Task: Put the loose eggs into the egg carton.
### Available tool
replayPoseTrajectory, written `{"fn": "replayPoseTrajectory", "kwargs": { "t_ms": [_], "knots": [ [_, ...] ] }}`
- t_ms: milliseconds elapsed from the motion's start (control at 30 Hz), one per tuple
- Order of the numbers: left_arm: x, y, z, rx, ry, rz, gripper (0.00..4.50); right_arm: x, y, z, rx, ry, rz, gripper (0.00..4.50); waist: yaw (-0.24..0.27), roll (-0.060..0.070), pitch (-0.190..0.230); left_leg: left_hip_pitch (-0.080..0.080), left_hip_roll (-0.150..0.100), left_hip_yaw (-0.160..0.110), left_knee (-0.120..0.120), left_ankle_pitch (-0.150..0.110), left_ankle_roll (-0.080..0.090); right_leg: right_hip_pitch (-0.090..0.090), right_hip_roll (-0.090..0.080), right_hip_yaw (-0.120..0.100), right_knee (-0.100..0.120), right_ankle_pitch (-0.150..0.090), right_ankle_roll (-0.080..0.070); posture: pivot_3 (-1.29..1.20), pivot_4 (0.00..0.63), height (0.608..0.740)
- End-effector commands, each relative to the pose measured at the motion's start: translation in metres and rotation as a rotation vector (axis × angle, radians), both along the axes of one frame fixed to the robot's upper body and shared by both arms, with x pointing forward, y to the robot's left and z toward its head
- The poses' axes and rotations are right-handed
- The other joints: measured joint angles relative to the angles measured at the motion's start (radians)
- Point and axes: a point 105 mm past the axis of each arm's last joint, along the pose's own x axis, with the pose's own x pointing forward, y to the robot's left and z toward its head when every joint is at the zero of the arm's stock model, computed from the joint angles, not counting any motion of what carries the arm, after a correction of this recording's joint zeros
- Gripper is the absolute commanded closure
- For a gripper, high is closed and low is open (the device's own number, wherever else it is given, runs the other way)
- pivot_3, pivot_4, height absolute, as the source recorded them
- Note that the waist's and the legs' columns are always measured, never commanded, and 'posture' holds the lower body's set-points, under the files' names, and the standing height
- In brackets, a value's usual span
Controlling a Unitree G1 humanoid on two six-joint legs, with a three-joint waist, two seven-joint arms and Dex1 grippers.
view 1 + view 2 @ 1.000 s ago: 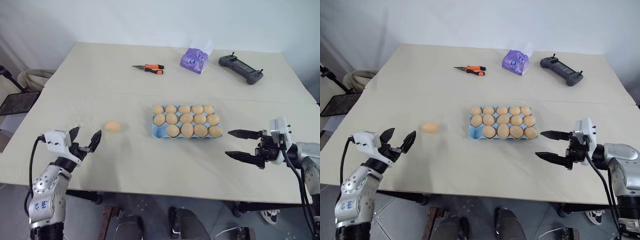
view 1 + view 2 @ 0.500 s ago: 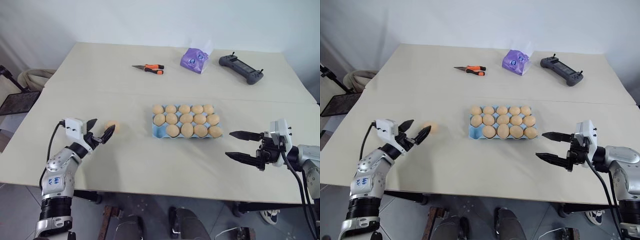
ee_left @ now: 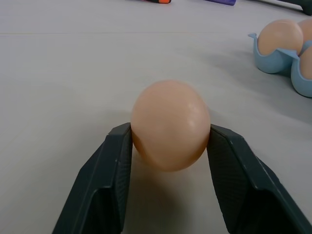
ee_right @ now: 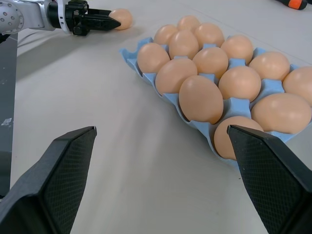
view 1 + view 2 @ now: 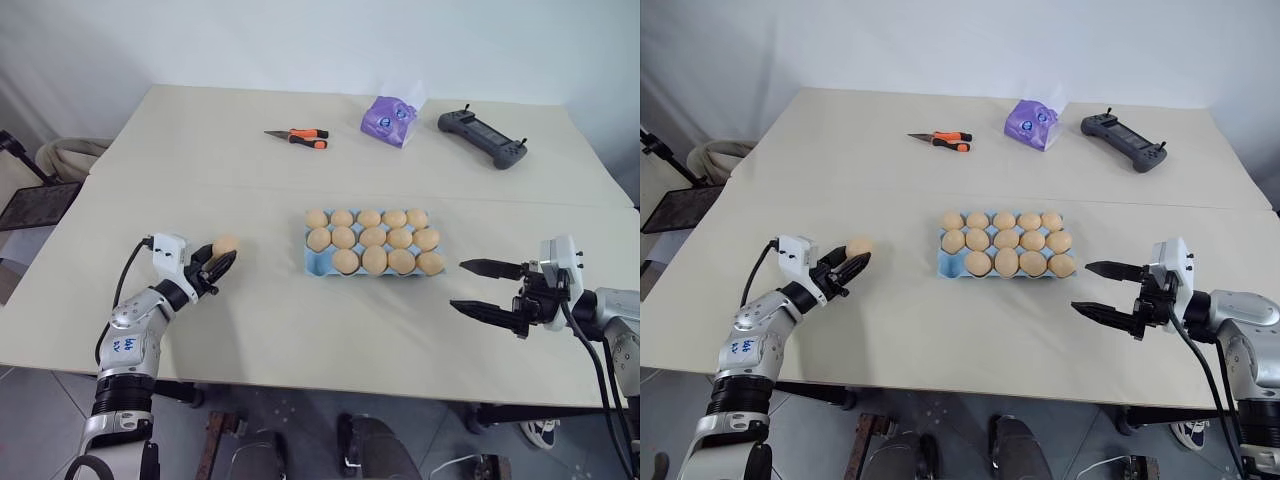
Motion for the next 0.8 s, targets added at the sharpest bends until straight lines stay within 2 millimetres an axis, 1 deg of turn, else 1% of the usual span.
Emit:
{"fn": "replayPoseTrajectory", "kwargs": {
  "t_ms": [33,167,233,433,533,633,800],
  "knots": [
    [-0.005,-0.01,0.031,0.005,-0.07,-0.075,2.16,-0.001,0.002,0.01,0.002,-0.041,0.008,0.0,0.0,0.0,0.0,0.0,0.0,0.0,0.0,0.0,0.0,0.0,0.0,0.0,0.0,0.0,0.0,0.0,0.15,0.74],
    [-0.007,-0.034,0.051,0.018,-0.081,-0.199,2.16,0.0,0.004,0.01,0.005,-0.044,0.011,0.0,0.0,0.0,0.0,0.0,0.0,0.0,0.0,0.0,0.0,0.0,0.0,0.0,0.0,0.0,0.0,0.0,0.15,0.74],
    [-0.008,-0.053,0.061,0.014,-0.087,-0.278,2.16,0.0,0.005,0.01,0.008,-0.046,0.011,0.0,0.001,0.0,0.0,0.0,0.0,0.0,0.0,0.0,0.0,0.0,0.0,0.0,0.0,0.0,0.0,0.0,0.15,0.74],
    [-0.008,-0.1,0.068,0.033,-0.084,-0.457,2.16,-0.003,0.007,0.008,0.013,-0.047,-0.001,0.0,0.002,0.0,0.0,0.0,-0.001,0.0,0.001,0.001,0.0,0.001,0.0,0.0,0.0,0.0,0.0,0.0,0.15,0.74],
    [-0.006,-0.12,0.068,0.046,-0.068,-0.526,2.16,-0.006,0.006,0.007,0.014,-0.047,-0.014,0.0,0.003,0.0,0.0,-0.001,-0.001,0.0,0.001,0.001,-0.001,0.0,0.001,0.0,0.0,0.0,0.001,0.0,0.15,0.74],
    [-0.006,-0.135,0.064,0.059,-0.057,-0.585,2.16,-0.009,0.004,0.007,0.014,-0.05,-0.03,0.0,-0.001,0.0,0.0,0.0,-0.001,0.0,0.001,0.001,-0.001,0.0,0.001,0.001,0.0,0.0,0.001,0.0,0.15,0.74],
    [-0.005,-0.144,0.055,0.082,-0.024,-0.626,2.16,-0.016,0.0,0.006,0.015,-0.051,-0.066,0.0,-0.001,0.0,0.0,0.0,-0.001,0.0,0.001,0.001,-0.001,0.0,0.002,0.001,0.001,0.0,0.001,0.0,0.15,0.74]
  ]
}}
